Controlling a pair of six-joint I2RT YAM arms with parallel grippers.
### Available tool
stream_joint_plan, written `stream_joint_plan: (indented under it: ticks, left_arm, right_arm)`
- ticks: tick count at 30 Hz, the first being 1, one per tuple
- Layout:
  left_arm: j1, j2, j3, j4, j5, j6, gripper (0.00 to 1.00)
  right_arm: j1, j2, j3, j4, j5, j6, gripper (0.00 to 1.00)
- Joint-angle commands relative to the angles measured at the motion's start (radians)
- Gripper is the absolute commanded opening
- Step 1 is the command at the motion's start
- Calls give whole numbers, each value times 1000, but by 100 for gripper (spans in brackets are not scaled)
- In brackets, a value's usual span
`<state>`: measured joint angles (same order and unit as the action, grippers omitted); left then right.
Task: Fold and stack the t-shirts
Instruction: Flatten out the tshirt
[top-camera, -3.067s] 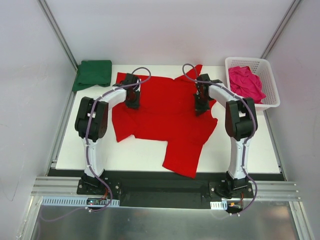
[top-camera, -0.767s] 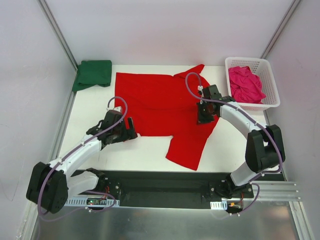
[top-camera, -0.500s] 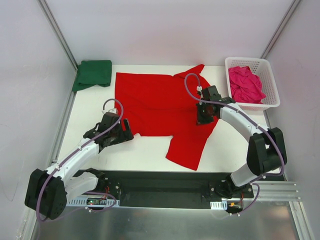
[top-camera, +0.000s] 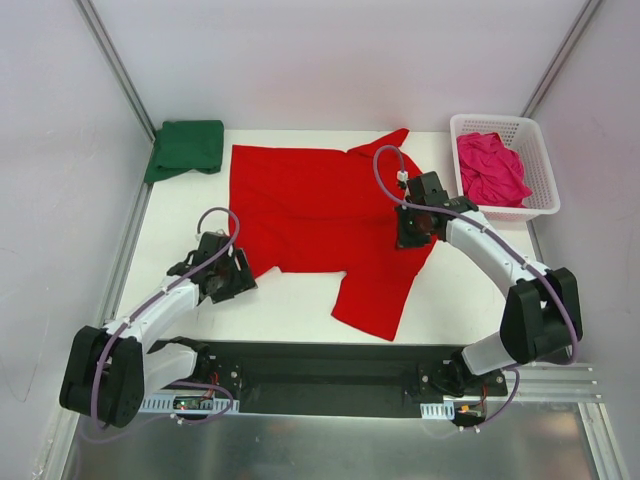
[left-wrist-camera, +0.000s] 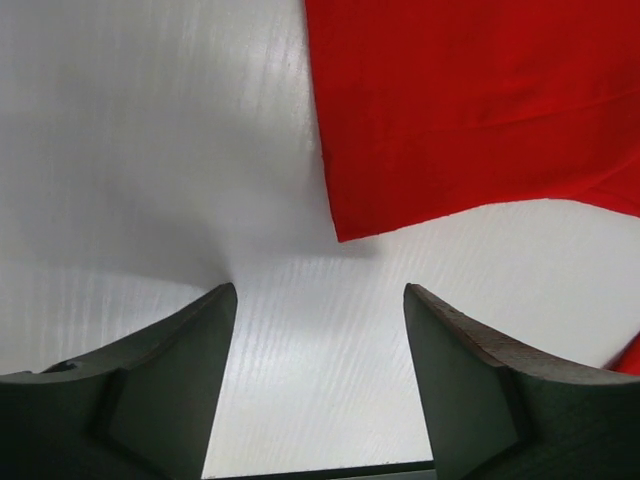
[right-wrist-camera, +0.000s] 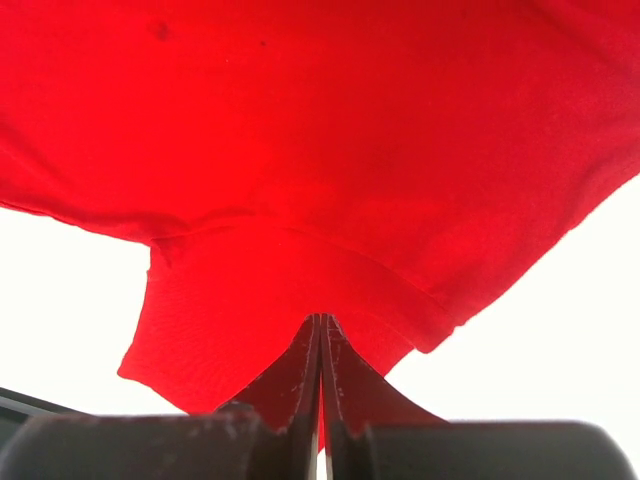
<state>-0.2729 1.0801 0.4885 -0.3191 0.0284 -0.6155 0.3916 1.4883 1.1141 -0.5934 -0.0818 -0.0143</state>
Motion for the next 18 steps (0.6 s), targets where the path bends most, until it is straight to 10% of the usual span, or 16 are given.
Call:
stream_joint_plan:
  ticks: [1,18]
  left_arm:
    - [6,27,-21,66,44,-26,65]
    - [40,147,41,141,27,-9,49]
  right_arm:
    - [7,-54,-5,-26,25,11,2]
    - [9,-74,-5,-51,37,11,2]
